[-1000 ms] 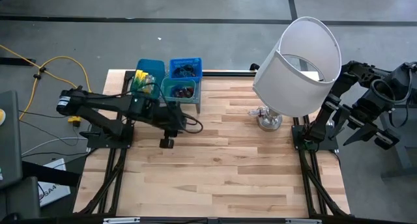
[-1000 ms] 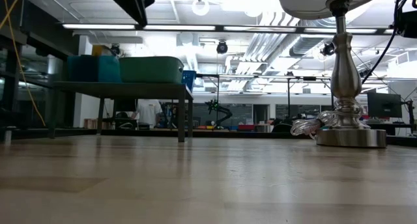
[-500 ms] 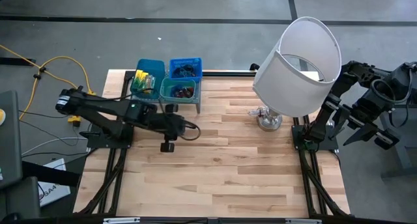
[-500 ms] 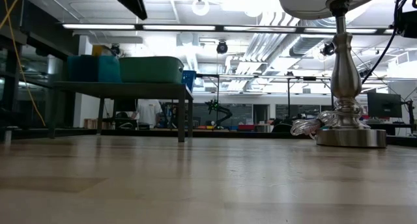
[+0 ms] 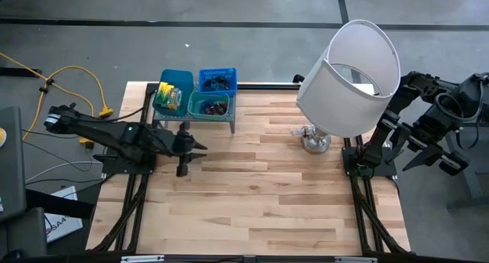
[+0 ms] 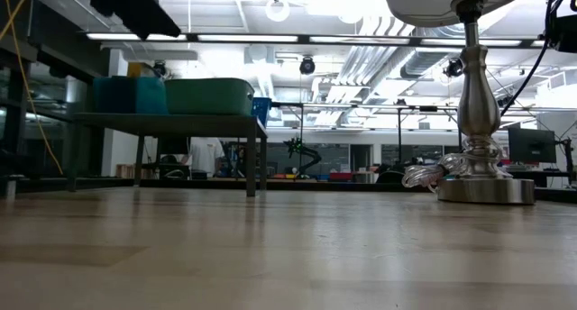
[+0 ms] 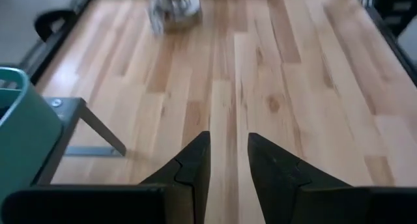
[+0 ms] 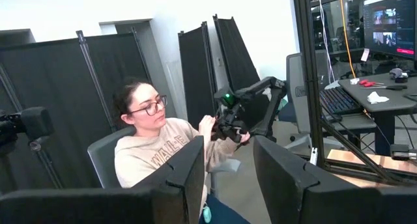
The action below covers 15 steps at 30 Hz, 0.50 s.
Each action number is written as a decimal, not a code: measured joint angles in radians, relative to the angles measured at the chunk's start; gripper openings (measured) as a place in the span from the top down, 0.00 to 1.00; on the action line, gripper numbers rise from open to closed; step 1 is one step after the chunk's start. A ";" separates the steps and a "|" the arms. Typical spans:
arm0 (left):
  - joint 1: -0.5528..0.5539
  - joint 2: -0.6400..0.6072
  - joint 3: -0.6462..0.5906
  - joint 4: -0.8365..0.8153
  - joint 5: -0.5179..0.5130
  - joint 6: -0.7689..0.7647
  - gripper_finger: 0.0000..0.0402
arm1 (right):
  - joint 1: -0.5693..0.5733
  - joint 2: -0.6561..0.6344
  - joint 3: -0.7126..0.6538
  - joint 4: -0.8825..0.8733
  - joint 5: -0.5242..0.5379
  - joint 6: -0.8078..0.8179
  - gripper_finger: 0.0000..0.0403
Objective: Pick & Place Office Desk Supplies
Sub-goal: Return to Home Position
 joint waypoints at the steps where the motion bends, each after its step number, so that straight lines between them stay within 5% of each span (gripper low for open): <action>1: 0.003 -0.026 -0.034 0.039 0.000 0.008 0.76 | 0.000 0.000 0.000 0.000 0.000 0.000 0.70; 15: -0.015 -0.312 -0.413 0.379 0.054 0.039 0.76 | 0.000 0.000 0.000 0.000 0.000 0.000 0.70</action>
